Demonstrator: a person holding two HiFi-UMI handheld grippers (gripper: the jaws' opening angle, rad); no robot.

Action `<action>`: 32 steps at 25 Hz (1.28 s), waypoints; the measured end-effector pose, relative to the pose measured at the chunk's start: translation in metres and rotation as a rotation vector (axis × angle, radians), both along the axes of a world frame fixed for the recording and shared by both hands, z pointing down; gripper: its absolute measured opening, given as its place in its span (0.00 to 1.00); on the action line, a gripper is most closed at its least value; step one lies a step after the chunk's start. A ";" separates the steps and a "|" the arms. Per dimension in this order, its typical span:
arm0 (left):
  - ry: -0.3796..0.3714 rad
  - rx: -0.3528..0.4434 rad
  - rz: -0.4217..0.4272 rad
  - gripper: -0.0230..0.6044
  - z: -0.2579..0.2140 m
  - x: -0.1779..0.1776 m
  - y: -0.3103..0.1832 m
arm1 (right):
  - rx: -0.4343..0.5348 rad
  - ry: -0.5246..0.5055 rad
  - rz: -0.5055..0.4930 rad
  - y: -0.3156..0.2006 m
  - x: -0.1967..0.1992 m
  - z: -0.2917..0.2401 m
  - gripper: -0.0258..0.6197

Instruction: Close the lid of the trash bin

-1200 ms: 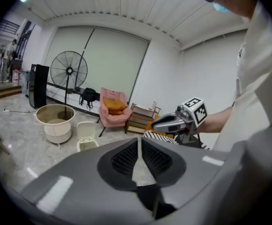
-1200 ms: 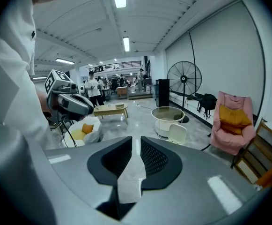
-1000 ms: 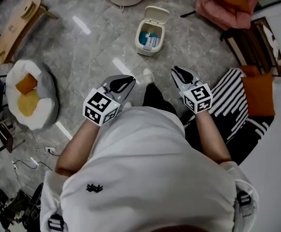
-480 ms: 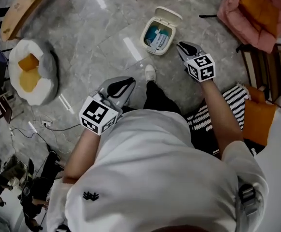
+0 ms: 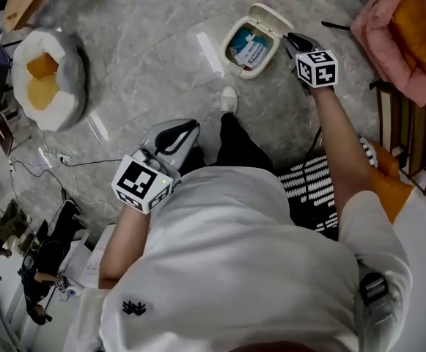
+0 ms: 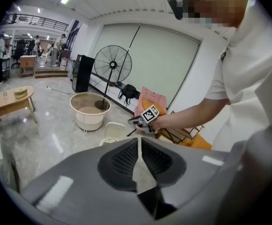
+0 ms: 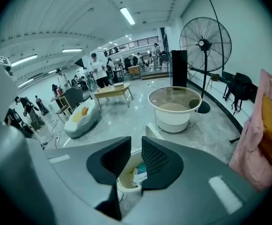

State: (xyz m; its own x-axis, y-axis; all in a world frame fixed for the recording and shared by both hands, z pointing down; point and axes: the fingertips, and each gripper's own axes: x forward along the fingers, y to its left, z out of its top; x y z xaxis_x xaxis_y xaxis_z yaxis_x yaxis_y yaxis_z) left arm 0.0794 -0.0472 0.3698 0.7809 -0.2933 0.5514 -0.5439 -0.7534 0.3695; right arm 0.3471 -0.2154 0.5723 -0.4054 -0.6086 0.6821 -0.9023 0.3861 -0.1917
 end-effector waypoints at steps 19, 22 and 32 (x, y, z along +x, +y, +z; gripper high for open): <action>-0.016 -0.055 -0.073 0.16 0.018 -0.003 -0.021 | -0.132 0.079 -0.088 -0.094 0.012 0.099 0.17; -0.017 -0.062 -0.075 0.16 0.020 -0.002 -0.021 | -0.157 0.077 -0.098 -0.094 0.012 0.107 0.17; -0.009 -0.066 -0.080 0.16 0.025 -0.006 -0.019 | -0.174 0.060 -0.114 -0.079 -0.002 0.111 0.17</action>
State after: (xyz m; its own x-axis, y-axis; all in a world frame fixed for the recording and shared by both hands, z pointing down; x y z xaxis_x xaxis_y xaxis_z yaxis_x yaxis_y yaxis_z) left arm 0.0735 -0.0663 0.3944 0.7517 -0.3174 0.5781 -0.6045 -0.6820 0.4116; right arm 0.3453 -0.2944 0.6834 -0.4198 -0.4321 0.7981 -0.8667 0.4518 -0.2113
